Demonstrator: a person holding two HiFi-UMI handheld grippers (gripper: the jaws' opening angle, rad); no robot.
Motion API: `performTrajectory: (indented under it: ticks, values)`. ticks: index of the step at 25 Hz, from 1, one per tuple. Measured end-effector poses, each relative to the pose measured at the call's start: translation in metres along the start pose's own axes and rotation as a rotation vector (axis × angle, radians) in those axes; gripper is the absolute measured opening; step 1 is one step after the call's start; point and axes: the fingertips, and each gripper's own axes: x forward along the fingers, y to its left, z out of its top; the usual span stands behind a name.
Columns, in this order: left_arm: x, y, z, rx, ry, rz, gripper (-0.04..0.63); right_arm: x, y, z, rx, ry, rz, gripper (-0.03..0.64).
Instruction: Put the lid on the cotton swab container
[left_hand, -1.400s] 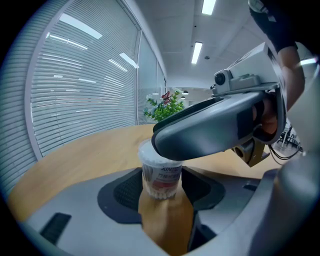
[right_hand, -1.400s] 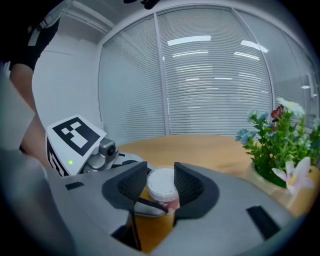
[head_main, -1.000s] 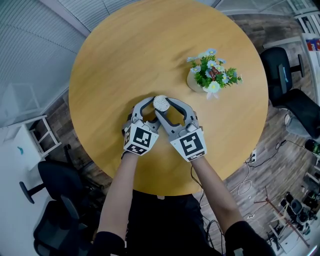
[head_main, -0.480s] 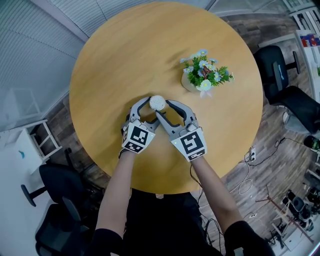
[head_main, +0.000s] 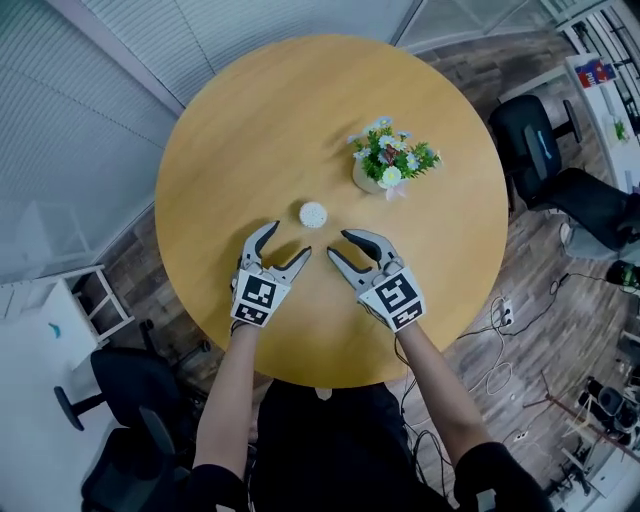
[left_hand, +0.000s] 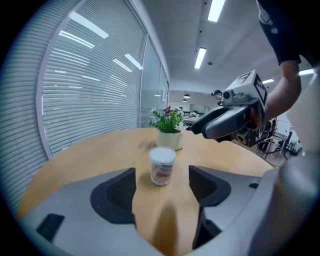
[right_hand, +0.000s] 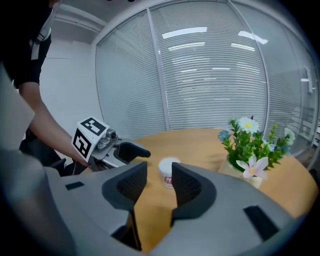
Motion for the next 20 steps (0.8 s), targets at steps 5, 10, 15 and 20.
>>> performTrajectory:
  ticks: [5,10,15,20]
  values:
    - [-0.062,-0.003,0.038,-0.011,-0.066,0.037,0.248,-0.026,0.017,0.015,-0.008,0.011,-0.031,0.12]
    - [-0.117,-0.025,0.051,0.098,-0.028,0.06,0.196,-0.056,0.052,0.039,-0.019,-0.002,-0.077,0.114]
    - [-0.15,-0.042,0.061,0.098,-0.075,0.013,0.193,-0.068,0.075,0.055,-0.05,-0.02,-0.117,0.106]
    - [-0.161,-0.053,0.054,0.04,-0.078,-0.026,0.193,-0.086,0.095,0.063,-0.055,-0.043,-0.136,0.087]
